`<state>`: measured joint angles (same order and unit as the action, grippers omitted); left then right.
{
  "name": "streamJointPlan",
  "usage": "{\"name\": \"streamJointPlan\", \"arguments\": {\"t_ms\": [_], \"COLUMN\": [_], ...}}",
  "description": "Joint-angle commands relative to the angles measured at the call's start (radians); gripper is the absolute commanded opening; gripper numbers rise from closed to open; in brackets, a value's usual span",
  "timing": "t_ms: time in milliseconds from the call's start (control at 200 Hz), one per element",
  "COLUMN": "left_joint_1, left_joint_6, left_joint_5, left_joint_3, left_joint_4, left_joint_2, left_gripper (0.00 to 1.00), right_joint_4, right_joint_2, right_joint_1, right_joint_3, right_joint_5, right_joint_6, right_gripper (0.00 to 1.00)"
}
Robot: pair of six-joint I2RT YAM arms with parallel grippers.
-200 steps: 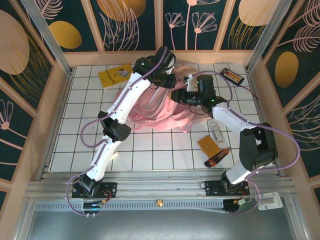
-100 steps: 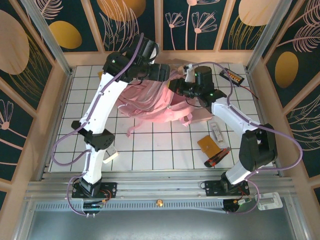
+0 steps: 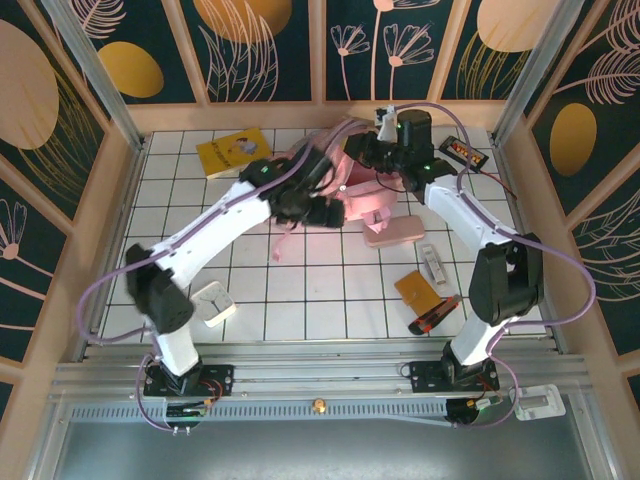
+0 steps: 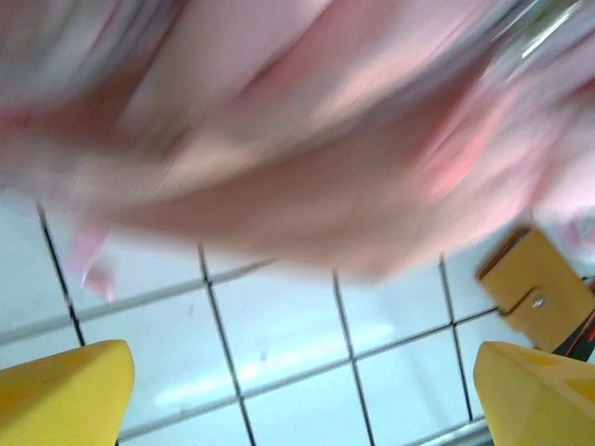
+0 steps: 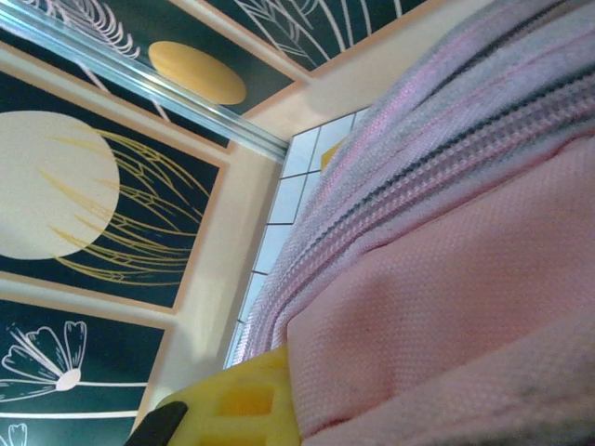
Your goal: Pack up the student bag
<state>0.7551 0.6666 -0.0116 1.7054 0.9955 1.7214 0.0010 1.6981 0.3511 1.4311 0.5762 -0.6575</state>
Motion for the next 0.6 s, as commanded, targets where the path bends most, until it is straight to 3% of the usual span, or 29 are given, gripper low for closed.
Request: {"name": "streamJointPlan", "arguments": {"t_ms": [0, 140, 340, 595], "left_joint_1": [-0.087, -0.157, -0.216, -0.227], "left_joint_6": [0.237, 0.278, 0.150, 0.143], "left_joint_5": [-0.123, -0.278, -0.518, -0.566], "left_joint_3": [-0.278, -0.484, -0.466, -0.534], "left_joint_4": [-0.392, -0.622, -0.679, -0.734], "left_joint_2": [-0.291, -0.423, -0.359, -0.346], "left_gripper": [0.93, 0.91, 0.89, 0.82], "right_joint_4": [0.078, 0.056, -0.035, -0.042], "right_joint_2": [0.003, 0.017, 0.025, 0.030], "right_joint_1": [-0.007, 0.007, 0.060, 0.118], "right_joint_3": [0.075, 0.102, 0.159, 0.175], "right_joint_5": [-0.001, -0.005, -0.117, -0.146], "right_joint_6": [0.017, 0.001, 0.021, 0.016], "right_gripper": [0.00, 0.00, 0.00, 0.00]}}
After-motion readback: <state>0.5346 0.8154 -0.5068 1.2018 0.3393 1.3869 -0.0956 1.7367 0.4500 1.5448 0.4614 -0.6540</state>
